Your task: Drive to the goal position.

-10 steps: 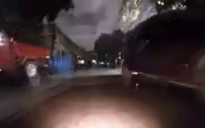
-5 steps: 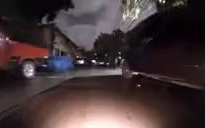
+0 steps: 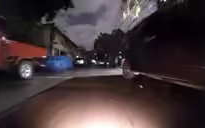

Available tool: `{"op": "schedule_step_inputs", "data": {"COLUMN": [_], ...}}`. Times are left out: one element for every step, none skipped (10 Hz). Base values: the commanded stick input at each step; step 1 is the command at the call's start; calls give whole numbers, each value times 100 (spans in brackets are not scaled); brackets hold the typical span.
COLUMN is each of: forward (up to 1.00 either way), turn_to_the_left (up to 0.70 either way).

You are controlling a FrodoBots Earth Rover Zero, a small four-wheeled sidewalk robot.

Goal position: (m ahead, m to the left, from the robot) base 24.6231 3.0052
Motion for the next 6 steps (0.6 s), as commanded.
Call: {"op": "schedule_step_inputs", "data": {"forward": [47,56,64,77,85,85], "turn_to_the_left": [0,0,0,0,0,0]}}
